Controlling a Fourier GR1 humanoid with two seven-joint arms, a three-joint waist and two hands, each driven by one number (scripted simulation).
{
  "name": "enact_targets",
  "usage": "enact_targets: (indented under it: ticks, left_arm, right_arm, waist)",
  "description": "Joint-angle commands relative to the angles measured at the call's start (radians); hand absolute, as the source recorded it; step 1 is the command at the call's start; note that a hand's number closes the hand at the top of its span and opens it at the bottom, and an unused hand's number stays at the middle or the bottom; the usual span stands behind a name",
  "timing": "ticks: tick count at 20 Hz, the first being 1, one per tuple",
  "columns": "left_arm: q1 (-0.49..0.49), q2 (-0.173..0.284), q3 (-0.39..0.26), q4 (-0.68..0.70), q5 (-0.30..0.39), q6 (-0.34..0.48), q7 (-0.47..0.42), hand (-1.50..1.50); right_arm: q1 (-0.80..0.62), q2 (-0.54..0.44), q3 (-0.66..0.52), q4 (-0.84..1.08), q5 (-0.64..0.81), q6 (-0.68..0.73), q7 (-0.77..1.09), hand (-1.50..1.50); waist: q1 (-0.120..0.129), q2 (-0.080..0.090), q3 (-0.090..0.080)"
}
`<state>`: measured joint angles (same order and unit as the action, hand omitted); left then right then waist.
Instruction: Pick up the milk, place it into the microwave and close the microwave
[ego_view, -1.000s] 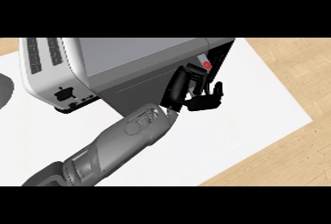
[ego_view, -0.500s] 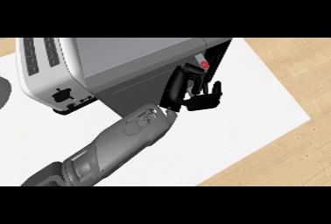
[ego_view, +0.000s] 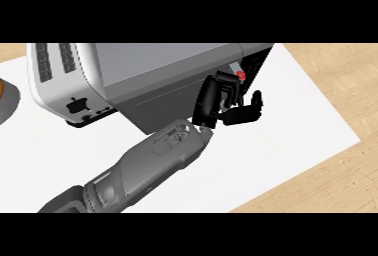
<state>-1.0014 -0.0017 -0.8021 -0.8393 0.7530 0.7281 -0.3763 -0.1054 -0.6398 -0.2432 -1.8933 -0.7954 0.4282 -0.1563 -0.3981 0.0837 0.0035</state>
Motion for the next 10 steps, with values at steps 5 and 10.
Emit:
enact_targets:
  ticks: [5, 10]
  left_arm:
    - [-0.024, 0.029, 0.053, 0.16, 0.056, 0.004, 0.022, 1.5]
    - [-0.024, 0.061, 0.023, 0.19, 0.082, -0.049, 0.02, 1.5]
  right_arm:
    - [0.005, -0.032, -0.066, -0.002, -0.033, -0.018, 0.013, -1.5]
    - [0.018, -0.046, -0.099, -0.011, -0.051, -0.029, 0.023, -1.5]
  waist:
    - [0.052, 0.01, -0.003]
    - [0.081, 0.012, -0.003]
